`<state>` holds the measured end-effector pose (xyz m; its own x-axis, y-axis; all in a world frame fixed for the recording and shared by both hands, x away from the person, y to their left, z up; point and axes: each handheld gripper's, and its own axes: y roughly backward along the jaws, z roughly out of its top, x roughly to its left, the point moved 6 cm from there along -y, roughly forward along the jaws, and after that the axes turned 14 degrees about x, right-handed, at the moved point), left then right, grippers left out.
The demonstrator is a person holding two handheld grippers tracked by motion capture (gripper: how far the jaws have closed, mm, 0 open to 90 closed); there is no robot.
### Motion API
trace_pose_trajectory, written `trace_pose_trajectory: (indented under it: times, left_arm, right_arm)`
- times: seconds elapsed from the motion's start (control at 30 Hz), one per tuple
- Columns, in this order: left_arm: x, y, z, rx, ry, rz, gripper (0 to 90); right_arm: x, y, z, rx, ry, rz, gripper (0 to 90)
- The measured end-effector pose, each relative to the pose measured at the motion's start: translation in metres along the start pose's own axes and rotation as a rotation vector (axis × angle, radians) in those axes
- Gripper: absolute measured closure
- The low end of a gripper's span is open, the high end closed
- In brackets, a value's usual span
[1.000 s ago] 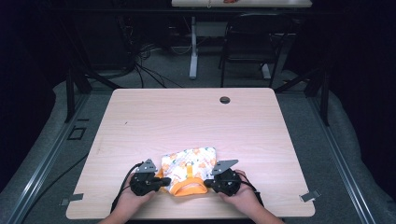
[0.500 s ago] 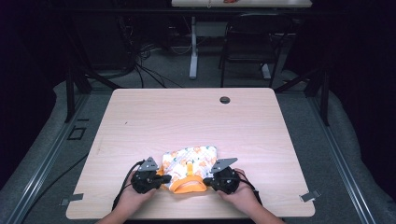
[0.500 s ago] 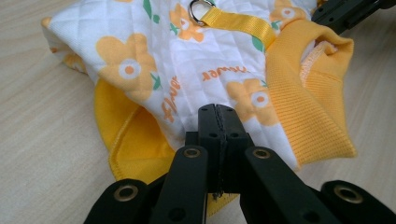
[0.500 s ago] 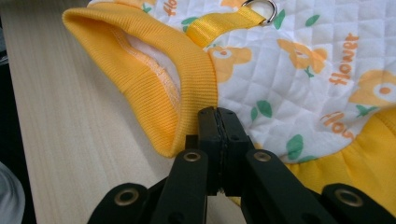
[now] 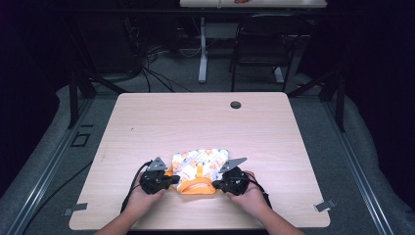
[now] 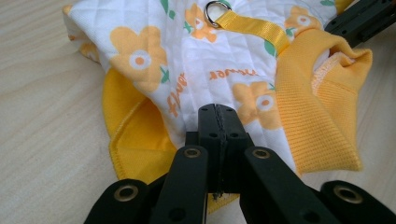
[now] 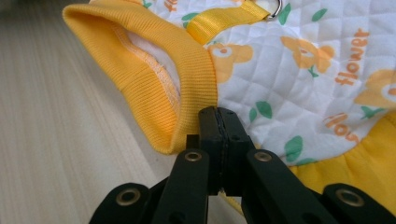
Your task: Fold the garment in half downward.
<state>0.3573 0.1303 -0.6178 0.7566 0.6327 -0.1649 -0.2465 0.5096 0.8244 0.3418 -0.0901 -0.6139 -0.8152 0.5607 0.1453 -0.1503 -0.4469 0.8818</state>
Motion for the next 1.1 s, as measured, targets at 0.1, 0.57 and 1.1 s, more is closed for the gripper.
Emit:
trace_pose_trajectory:
  times: [0.1, 0.57, 1.1]
  left_arm:
    - [0.004, -0.001, 0.004, 0.013, 0.026, -0.010, 90.0]
    - [0.026, -0.009, 0.025, 0.026, 0.041, 0.040, 90.0]
    - [0.048, -0.017, 0.043, 0.024, 0.087, 0.030, 89.9]
  right_arm:
    - [-0.004, -0.001, 0.003, 0.000, -0.015, -0.010, 89.7]
    - [-0.025, -0.005, 0.020, 0.025, -0.078, 0.011, 89.7]
    - [-0.057, -0.010, 0.036, -0.009, -0.185, 0.030, 88.0]
